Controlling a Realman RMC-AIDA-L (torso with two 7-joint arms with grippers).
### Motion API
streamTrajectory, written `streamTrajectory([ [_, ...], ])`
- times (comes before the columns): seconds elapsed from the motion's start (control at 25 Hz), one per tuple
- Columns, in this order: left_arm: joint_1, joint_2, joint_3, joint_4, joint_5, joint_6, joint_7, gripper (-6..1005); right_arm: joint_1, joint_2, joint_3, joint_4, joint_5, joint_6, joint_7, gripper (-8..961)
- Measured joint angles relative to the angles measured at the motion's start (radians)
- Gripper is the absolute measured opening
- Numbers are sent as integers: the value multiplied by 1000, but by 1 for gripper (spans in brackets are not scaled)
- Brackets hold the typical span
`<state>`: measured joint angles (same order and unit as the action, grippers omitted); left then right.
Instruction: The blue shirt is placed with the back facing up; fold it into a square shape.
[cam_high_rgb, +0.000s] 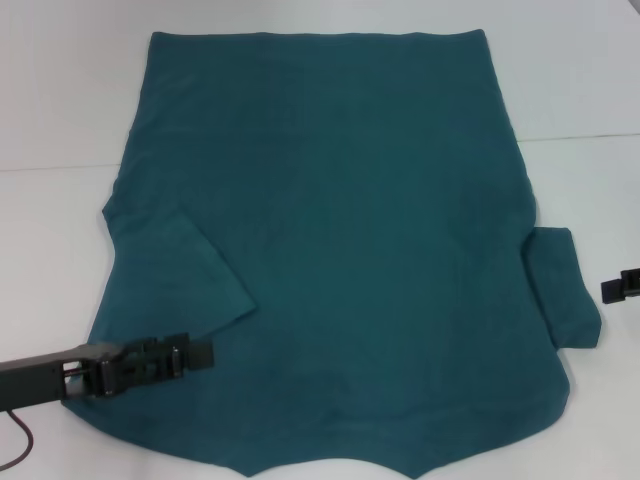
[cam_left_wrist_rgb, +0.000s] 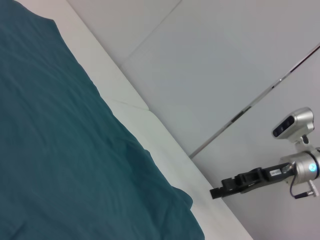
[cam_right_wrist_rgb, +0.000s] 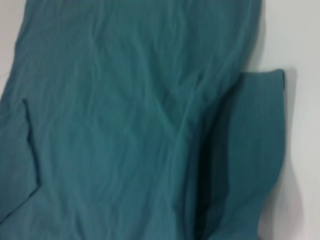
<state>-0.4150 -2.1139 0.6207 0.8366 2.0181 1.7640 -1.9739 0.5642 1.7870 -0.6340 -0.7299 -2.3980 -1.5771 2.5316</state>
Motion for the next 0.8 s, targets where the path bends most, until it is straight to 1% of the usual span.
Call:
streamTrajectory([
  [0.12,0,0,0,0,-1,-5,-3,783,-1,26,1,1,-16,46,2,862],
  [0.24,-1,-2,0,-1,-2,-7,-3,783,-1,41,-2,8,-19,81,8,862],
  [0.32,-2,-3,0,-1,-3,-10,-3,783,2,47,-6,21,-20,98,8,862],
  [0.56,-3,-4,0,-1,-3,-23,-3,783,21,53,-14,86,-21,156,1,861],
  [0.8,-3,-6,1,-9,-4,-34,-3,782,29,62,-20,99,-21,199,6,860],
])
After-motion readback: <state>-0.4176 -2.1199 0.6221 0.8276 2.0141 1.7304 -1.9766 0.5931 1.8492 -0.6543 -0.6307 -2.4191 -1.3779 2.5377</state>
